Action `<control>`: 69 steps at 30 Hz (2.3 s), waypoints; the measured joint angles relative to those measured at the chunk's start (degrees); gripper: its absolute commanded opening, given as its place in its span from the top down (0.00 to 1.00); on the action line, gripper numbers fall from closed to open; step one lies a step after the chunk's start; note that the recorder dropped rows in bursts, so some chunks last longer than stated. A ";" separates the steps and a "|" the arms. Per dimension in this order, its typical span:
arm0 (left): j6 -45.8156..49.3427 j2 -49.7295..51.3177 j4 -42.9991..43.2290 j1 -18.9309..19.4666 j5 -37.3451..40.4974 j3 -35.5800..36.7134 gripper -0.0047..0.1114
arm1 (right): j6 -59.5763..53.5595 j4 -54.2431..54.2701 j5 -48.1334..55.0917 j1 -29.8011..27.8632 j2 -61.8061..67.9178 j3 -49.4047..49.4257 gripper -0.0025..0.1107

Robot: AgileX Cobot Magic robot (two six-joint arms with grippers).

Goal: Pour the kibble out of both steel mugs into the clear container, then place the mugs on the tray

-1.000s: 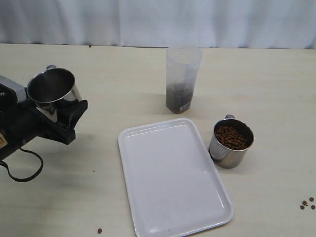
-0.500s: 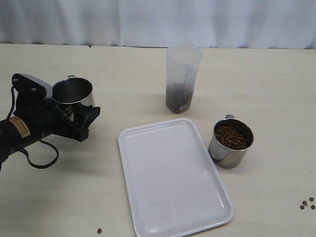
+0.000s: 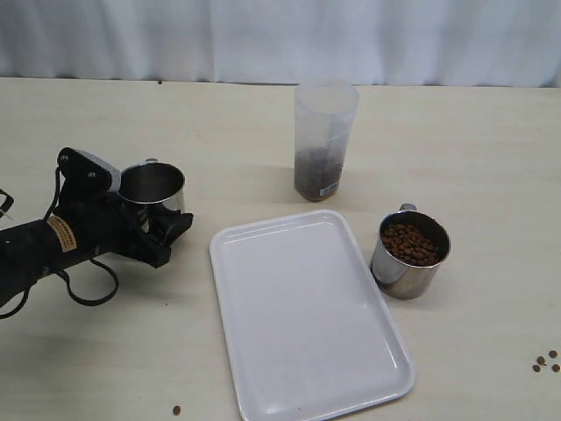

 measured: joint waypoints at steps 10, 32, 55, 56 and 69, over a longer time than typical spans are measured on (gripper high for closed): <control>0.00 0.27 -1.58 0.00 6.30 -1.68 0.96 | 0.00 0.00 0.00 0.00 0.00 0.00 0.94; -6.39 1.81 6.29 0.05 6.17 -3.78 0.18 | 0.00 0.00 0.00 0.00 0.00 0.00 0.94; -15.24 -12.13 12.75 0.05 19.10 -3.14 0.18 | 0.00 0.00 0.00 0.00 0.00 0.00 0.94; -15.24 -13.00 12.85 0.05 19.19 -2.73 0.18 | 0.00 0.00 0.00 0.00 0.00 0.00 0.94; -26.82 -29.06 12.85 0.05 19.65 2.11 0.18 | 0.00 0.00 0.00 0.00 0.00 0.00 0.94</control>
